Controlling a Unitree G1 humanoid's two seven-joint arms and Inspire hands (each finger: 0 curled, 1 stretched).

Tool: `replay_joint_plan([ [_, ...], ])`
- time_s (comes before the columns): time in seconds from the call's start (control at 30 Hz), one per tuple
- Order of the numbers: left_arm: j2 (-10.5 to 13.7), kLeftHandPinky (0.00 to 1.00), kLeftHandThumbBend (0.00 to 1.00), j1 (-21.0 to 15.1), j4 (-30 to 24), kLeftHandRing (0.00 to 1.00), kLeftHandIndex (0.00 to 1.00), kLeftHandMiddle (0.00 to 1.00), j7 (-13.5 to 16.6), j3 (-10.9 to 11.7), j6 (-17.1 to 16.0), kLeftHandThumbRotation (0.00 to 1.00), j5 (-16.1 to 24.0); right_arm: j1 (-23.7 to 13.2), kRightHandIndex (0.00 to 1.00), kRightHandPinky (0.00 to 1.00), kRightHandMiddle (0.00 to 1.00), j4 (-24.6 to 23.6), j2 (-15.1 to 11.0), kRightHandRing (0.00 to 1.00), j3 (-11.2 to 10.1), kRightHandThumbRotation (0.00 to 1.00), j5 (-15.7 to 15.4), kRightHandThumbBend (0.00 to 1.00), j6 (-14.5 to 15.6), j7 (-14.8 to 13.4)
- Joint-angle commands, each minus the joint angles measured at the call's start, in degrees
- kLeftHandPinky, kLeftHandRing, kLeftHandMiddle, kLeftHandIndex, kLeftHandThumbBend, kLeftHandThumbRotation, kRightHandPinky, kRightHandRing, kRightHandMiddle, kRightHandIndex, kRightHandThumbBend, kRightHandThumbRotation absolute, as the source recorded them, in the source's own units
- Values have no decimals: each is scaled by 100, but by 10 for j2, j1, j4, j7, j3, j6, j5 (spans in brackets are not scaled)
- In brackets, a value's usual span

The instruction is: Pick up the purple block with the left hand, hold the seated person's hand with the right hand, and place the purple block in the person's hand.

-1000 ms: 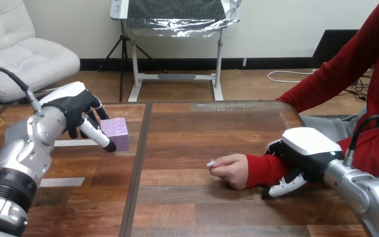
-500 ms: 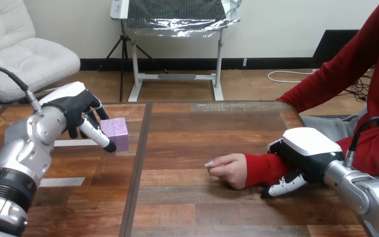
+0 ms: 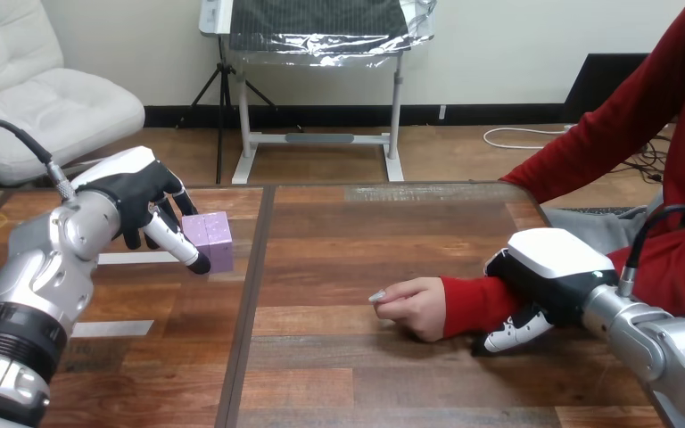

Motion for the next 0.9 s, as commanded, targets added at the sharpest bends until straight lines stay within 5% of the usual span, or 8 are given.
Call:
replay_joint_plan([
  [0.0, 14, 34, 72, -18, -36, 40, 48, 47, 1, 16, -3, 0, -4, -39, 41, 20, 36, 13, 10, 26, 7, 32, 1, 84, 6, 13],
  [0.4, 14, 36, 72, -17, -35, 41, 48, 47, 1, 19, -7, 0, -8, -42, 32, 13, 28, 22, 8, 19, 0, 30, 8, 86, 3, 14],
  [0.87, 16, 34, 72, -15, -37, 41, 48, 47, 3, 16, -9, 0, -10, -40, 32, 20, 31, 19, 2, 24, -27, 23, 55, 87, -6, 32],
])
